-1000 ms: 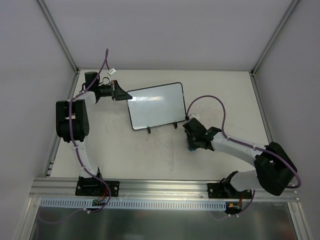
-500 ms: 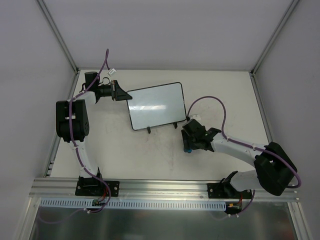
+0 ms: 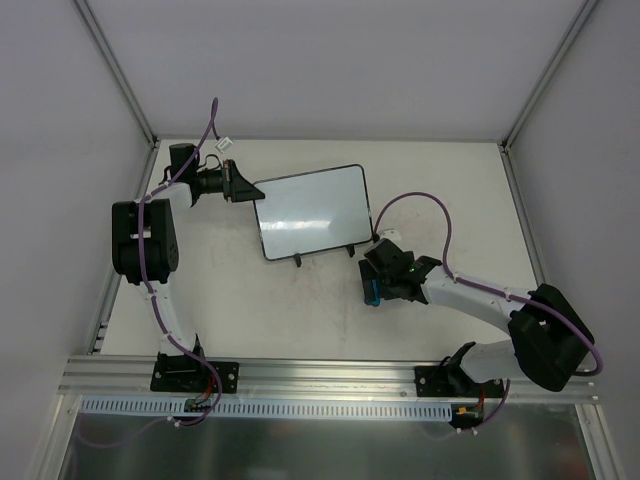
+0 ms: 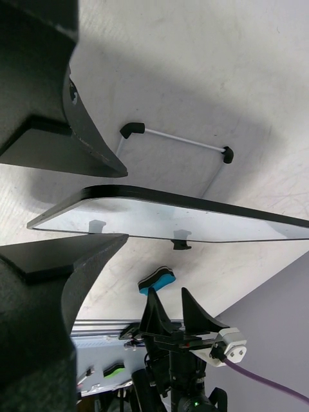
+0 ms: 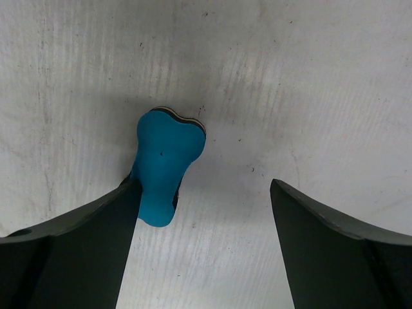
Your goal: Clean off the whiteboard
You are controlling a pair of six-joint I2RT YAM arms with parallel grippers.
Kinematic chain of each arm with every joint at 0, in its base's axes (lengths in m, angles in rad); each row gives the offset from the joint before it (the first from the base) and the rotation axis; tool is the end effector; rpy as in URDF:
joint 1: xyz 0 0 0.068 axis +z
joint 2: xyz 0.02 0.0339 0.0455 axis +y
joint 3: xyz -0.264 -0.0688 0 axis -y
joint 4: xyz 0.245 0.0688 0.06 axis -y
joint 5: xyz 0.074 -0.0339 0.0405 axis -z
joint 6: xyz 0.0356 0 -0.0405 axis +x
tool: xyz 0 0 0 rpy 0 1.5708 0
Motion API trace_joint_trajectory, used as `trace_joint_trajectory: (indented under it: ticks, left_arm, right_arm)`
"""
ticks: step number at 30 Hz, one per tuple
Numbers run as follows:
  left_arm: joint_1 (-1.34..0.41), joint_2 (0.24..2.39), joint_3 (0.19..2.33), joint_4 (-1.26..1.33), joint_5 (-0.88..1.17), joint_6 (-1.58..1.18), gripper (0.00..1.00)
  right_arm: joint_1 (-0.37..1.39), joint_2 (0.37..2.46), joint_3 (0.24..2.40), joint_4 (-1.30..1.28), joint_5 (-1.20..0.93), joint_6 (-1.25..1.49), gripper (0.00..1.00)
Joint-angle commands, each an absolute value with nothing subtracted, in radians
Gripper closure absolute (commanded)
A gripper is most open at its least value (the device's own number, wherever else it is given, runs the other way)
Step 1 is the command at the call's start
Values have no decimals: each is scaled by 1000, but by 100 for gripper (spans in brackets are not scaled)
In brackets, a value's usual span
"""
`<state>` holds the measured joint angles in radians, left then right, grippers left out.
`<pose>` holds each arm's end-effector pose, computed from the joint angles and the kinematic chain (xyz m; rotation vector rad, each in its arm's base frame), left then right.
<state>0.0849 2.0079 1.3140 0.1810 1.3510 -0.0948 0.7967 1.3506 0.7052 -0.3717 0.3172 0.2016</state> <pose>0.4311 0.0018 0.2020 0.6447 1.7765 -1.3762 0.1833 0.1716 0.1800 -0.6266 2.4324 -0.0111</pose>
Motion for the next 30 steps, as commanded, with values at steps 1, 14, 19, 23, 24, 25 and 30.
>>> trace_joint_trajectory:
  ticks: [1, 14, 19, 23, 24, 25, 30]
  left_arm:
    - [89, 1965, 1319, 213, 1355, -49, 59]
    - [97, 1973, 1316, 221, 1335, -72, 1]
    - [112, 1941, 1282, 230, 1295, -80, 1]
    - [118, 1911, 1235, 247, 1249, -97, 1]
    - [120, 1895, 1212, 253, 1237, -101, 1]
    - [121, 1882, 1197, 264, 1223, -107, 1]
    - [158, 1760, 998, 543, 1146, -247, 1]
  right_arm:
    - [808, 1348, 704, -400, 319, 213, 14]
    - [808, 1295, 704, -403, 313, 195, 3]
    - [808, 1235, 696, -402, 301, 184, 1]
    - [808, 1175, 693, -403, 298, 167, 1]
    - [808, 1154, 696, -402, 298, 163, 1]
    - [808, 1144, 698, -403, 299, 157, 1]
    - [808, 1101, 710, -402, 299, 143, 1]
